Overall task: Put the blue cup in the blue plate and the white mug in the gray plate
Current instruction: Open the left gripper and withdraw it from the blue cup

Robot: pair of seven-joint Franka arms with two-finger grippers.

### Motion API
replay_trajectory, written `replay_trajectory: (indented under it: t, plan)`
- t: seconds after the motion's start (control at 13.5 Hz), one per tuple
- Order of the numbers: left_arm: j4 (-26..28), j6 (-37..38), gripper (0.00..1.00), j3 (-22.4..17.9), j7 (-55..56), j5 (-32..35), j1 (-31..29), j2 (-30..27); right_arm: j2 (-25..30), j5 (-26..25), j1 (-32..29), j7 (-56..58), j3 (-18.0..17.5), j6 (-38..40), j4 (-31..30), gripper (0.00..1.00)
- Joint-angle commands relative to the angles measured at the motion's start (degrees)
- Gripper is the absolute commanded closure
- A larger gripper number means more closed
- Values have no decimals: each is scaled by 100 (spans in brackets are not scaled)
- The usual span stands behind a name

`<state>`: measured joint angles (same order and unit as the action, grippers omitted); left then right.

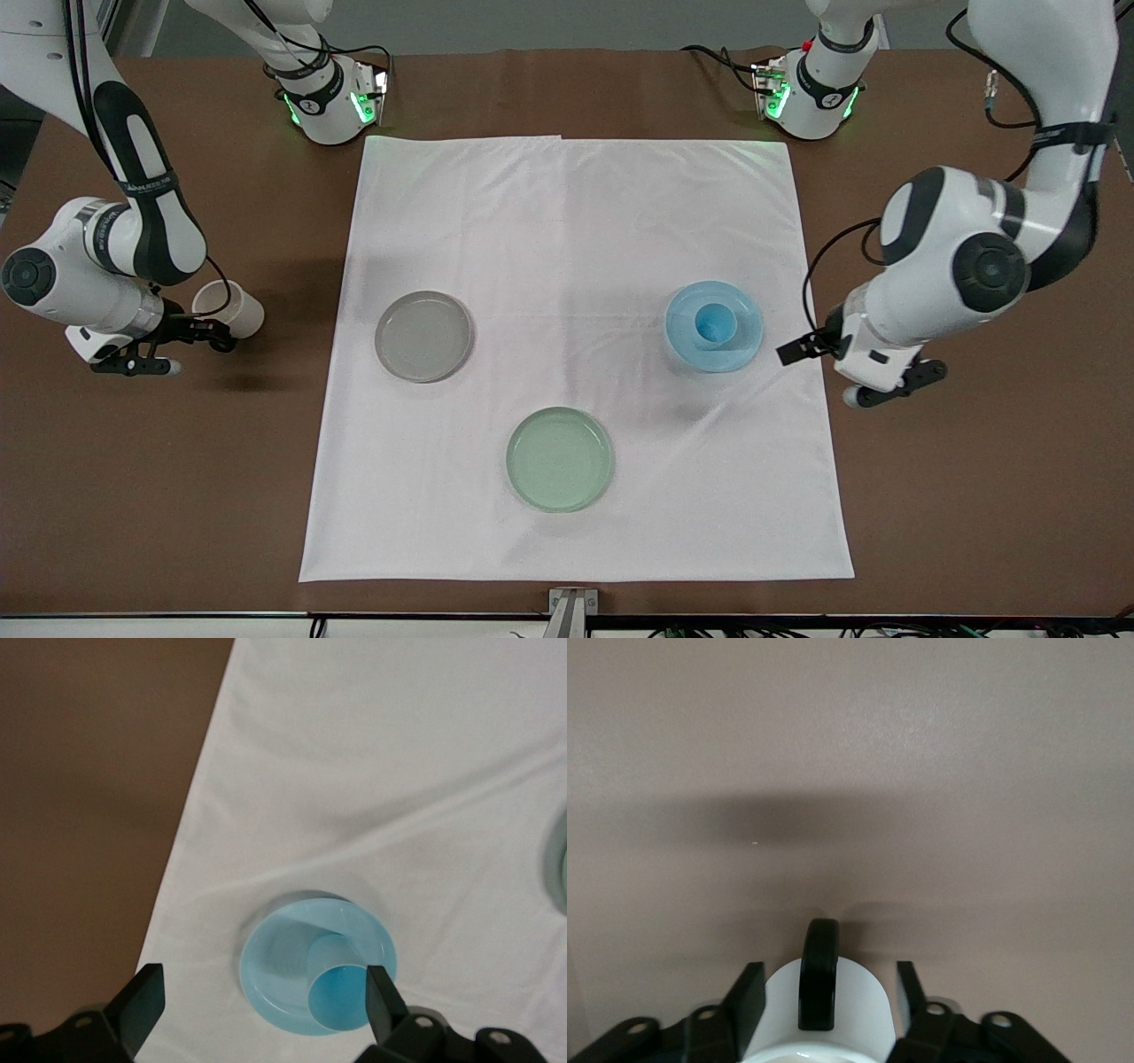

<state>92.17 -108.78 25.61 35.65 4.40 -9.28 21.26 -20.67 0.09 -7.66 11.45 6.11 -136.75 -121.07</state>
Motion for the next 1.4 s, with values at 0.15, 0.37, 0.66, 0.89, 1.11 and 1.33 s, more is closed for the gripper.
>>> replay_trajectory:
  t: [0.15,0.37,0.66,0.89,1.11,1.33]
  plan:
    - [-805,700,0,15,-1128,193,-811,-375,54,105,-25,68,-49,-45,-181,49]
    - [-823,1251,0,58,-1937,175,-1251,-894,54,105,-25,76,-40,-28,-181,65]
    - [-806,1764,0,-116,-2263,166,-1095,-1588,54,105,-7,76,-49,-36,-163,80]
    - [-429,1817,0,-1422,-2842,96,132,-2019,63,105,1,76,-49,-36,-119,92]
    - [-278,1886,0,-2111,-2984,-114,742,-2222,124,105,63,41,-101,16,-58,96]
    - [-261,2045,0,-2139,-3020,-123,857,-2345,300,105,186,15,-268,883,424,97]
